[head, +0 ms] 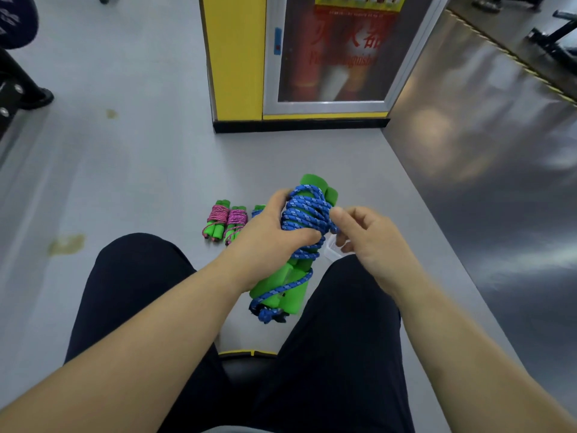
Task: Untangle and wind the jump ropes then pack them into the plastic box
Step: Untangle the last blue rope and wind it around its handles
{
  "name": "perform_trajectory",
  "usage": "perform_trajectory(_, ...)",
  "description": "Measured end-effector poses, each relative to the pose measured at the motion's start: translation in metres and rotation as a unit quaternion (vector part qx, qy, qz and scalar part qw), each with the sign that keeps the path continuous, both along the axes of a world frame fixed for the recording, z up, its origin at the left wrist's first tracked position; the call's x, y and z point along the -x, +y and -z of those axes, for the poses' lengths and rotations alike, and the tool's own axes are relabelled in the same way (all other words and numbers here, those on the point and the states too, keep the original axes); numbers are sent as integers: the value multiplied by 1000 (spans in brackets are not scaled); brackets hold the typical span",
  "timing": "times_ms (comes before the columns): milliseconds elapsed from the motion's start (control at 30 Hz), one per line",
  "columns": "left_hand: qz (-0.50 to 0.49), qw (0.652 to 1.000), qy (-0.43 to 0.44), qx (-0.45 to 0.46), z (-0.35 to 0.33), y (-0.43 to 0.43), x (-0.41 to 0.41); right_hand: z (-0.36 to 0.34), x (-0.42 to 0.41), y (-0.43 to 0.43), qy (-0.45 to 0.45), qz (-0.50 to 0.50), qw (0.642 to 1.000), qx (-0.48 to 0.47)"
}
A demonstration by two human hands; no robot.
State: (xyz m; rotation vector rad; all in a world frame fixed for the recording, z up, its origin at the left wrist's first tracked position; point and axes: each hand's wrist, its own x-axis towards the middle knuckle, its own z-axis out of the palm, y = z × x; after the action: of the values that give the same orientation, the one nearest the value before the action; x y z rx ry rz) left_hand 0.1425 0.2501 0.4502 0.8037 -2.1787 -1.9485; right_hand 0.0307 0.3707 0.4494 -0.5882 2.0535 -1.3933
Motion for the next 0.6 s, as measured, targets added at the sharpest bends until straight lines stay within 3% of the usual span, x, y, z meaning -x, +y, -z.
perform_trajectory(67,-2,1000,-2,16,-2,1,0,-3,0,-3,36,-7,999,-12)
perform_trajectory(167,-11,1000,-4,25,-4,1,-2,-3,-1,-5,7,-19,999,29)
perform_trajectory(400,-25,988,73,-134,-8,2,-7,9,5,13,-12,-49,985,168)
perform_trajectory(500,-2,980,79,-185,-7,6,-9,18,10,20,-63,-58,977,195)
perform_trajectory(600,18,986,61,-153,-2,5,-10,21,13,26,-49,-46,985,161)
